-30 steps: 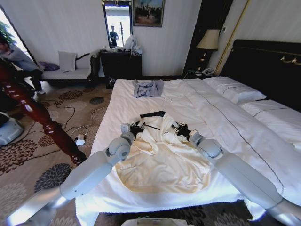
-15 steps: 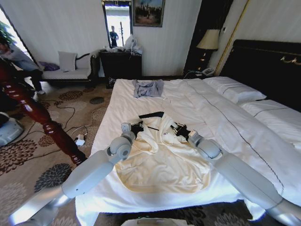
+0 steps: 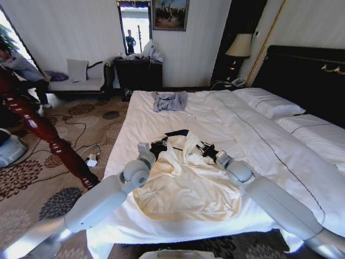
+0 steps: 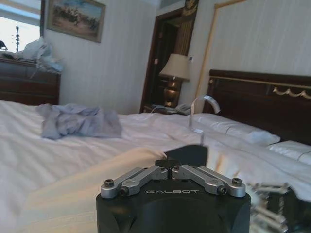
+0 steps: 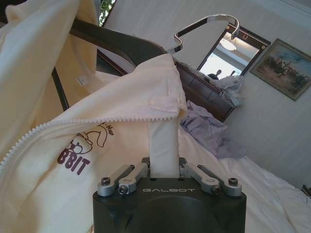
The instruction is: Pick up the clothes from the bed and hang them on the clothes hanger.
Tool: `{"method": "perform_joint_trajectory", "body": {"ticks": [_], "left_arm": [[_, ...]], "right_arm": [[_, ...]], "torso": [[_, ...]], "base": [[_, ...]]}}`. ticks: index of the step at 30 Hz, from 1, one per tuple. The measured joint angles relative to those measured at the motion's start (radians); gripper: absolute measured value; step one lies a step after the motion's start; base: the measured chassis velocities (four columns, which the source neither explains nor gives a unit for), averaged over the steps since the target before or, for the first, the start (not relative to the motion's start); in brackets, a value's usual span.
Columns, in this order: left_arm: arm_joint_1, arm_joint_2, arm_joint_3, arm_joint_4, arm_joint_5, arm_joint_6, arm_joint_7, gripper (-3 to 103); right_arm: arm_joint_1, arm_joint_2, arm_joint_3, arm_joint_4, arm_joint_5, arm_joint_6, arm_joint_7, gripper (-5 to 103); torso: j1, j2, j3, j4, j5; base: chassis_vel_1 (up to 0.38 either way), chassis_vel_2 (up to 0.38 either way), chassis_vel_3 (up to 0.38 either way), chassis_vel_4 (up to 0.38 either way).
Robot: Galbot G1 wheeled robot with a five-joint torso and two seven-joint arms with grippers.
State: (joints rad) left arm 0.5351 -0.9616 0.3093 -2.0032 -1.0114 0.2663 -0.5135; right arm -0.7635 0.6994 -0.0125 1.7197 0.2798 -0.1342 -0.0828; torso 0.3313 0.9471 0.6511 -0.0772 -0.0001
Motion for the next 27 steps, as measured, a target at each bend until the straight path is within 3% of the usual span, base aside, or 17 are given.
{"method": "perform_joint_trajectory", "body": {"ticks": [12, 26, 27], "left_arm": [[-0.146, -0.048, 0.075, -0.047, -0.105, -0.007, 0.077, 0], [-0.068, 0.036, 0.106, -0.083, -0.101, 0.027, 0.132, -2], [-0.065, 0.036, 0.101, -0.089, -0.104, 0.032, 0.131, 3]], "right_arm": [[-0.01, -0.001, 0.0, 0.01, -0.026, 0.007, -0.007, 18], [-0.058, -0.001, 0.056, 0.037, -0.035, 0.016, -0.004, 18], [-0.065, -0.001, 0.06, 0.042, -0.038, 0.016, -0.004, 18]], "torso": [[0.0, 0.0, 0.0, -0.0003, 0.0003], [0.0, 0.0, 0.0, 0.0, -0.0001], [0.0, 0.0, 0.0, 0.0, 0.0]], "base": [[0.0, 0.0, 0.0, 0.0], [0.0, 0.0, 0.0, 0.0], [0.0, 0.0, 0.0, 0.0]]}}
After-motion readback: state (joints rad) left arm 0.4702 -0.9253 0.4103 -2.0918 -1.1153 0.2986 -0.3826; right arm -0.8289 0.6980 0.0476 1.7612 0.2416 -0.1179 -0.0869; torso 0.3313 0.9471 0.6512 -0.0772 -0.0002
